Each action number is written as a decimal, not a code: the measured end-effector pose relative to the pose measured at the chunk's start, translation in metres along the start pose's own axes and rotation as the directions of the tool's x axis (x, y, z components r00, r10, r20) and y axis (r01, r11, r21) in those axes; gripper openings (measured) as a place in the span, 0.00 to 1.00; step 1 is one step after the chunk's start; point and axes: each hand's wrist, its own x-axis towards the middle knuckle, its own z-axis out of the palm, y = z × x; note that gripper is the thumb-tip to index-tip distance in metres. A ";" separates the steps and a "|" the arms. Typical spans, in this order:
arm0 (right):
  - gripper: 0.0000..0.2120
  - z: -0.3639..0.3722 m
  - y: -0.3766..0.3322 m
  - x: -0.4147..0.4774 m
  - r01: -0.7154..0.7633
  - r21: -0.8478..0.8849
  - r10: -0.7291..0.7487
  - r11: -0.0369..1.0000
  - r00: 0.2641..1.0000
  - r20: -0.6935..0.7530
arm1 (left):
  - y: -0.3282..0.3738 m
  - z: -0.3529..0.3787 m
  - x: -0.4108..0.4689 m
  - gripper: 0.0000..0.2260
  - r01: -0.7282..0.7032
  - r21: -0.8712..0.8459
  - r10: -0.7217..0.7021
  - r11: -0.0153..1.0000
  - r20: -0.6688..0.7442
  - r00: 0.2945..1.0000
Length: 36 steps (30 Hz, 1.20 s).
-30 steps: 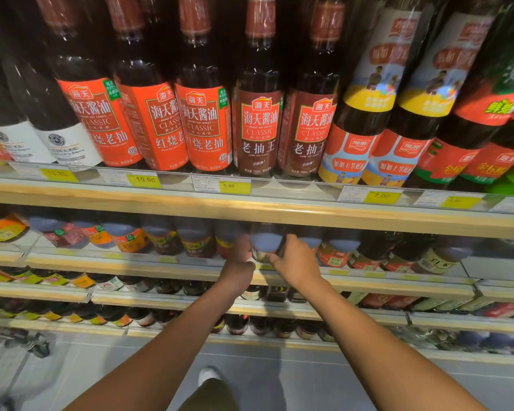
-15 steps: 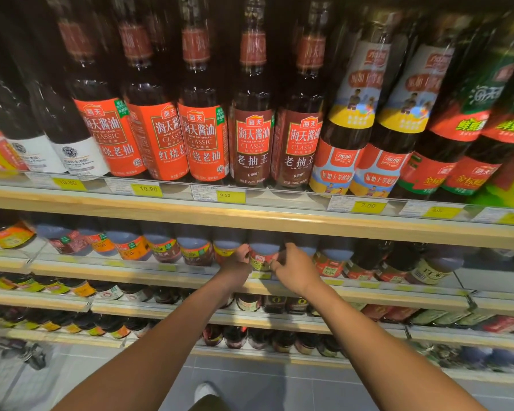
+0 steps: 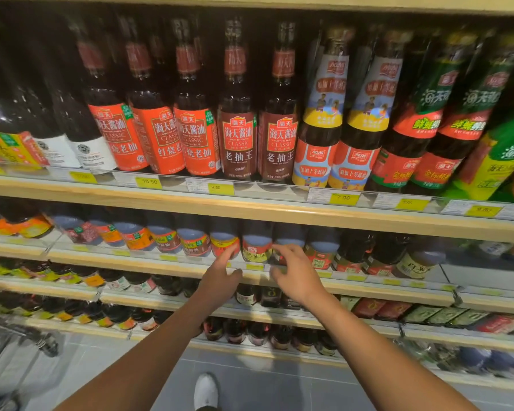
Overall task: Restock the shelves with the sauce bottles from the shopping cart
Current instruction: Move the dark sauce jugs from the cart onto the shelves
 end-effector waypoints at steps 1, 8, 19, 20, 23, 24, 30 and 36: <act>0.27 0.002 0.000 -0.002 0.031 -0.027 -0.031 0.999 1.000 0.001 | -0.002 -0.002 -0.006 0.28 -0.045 0.059 0.047 0.997 -0.041 0.998; 0.34 0.034 -0.023 0.000 0.191 -0.193 -0.196 0.962 0.981 -0.007 | -0.039 -0.039 -0.043 0.30 -0.117 0.390 0.209 0.913 -0.202 0.957; 0.39 0.137 -0.164 0.022 0.550 -0.248 -0.536 0.797 0.834 0.129 | -0.132 -0.163 -0.094 0.33 0.108 0.481 0.097 0.870 -0.382 0.919; 0.39 0.152 -0.180 0.024 0.567 -0.260 -0.546 0.781 0.823 0.155 | -0.145 -0.180 -0.101 0.33 0.135 0.479 0.078 0.867 -0.400 0.913; 0.39 0.197 -0.236 0.028 0.628 -0.294 -0.588 0.720 0.778 0.222 | -0.187 -0.233 -0.129 0.31 0.218 0.469 0.037 0.856 -0.476 0.879; 0.39 0.215 -0.256 0.029 0.651 -0.301 -0.606 0.697 0.759 0.238 | -0.204 -0.251 -0.140 0.31 0.242 0.465 0.027 0.852 -0.501 0.865; 0.37 0.307 -0.368 0.034 0.733 -0.269 -0.677 0.625 0.680 0.281 | -0.286 -0.359 -0.193 0.33 0.390 0.416 -0.083 0.821 -0.590 0.803; 0.35 0.375 -0.446 0.052 0.792 -0.247 -0.709 0.559 0.610 0.353 | -0.332 -0.447 -0.223 0.33 0.502 0.350 -0.146 0.791 -0.688 0.711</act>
